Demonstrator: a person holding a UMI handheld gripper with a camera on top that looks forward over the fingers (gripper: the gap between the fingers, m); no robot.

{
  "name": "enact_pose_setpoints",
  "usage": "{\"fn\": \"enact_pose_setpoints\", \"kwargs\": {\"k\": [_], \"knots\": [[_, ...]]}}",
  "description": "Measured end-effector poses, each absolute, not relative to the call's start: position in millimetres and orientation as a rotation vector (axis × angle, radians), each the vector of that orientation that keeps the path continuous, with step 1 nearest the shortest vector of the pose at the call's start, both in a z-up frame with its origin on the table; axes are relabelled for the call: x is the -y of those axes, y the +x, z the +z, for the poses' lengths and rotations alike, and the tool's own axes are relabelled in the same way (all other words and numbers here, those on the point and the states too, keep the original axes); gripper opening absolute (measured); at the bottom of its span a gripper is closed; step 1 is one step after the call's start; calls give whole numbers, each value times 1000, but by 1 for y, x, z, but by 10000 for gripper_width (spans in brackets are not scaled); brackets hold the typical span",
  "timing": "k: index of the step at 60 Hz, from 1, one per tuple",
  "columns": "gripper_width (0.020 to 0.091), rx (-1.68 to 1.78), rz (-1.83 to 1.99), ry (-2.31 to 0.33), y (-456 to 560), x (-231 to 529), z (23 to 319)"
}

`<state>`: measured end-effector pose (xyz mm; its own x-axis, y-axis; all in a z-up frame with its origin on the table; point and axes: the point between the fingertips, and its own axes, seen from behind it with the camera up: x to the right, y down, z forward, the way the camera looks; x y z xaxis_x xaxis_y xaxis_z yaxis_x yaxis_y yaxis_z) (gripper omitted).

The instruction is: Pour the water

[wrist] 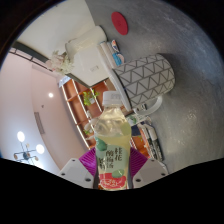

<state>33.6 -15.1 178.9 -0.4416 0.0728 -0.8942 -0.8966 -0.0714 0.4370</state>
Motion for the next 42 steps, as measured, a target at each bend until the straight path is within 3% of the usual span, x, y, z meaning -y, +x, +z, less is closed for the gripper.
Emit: {"fn": "enact_pose_setpoints", "kwargs": {"k": [16,24,42], "knots": [[392,-1345,1529,-1055,31,21,177],[391,-1097,1325,-1285,17,21,184],[400,-297,354,-1560,77,2,254]]}}
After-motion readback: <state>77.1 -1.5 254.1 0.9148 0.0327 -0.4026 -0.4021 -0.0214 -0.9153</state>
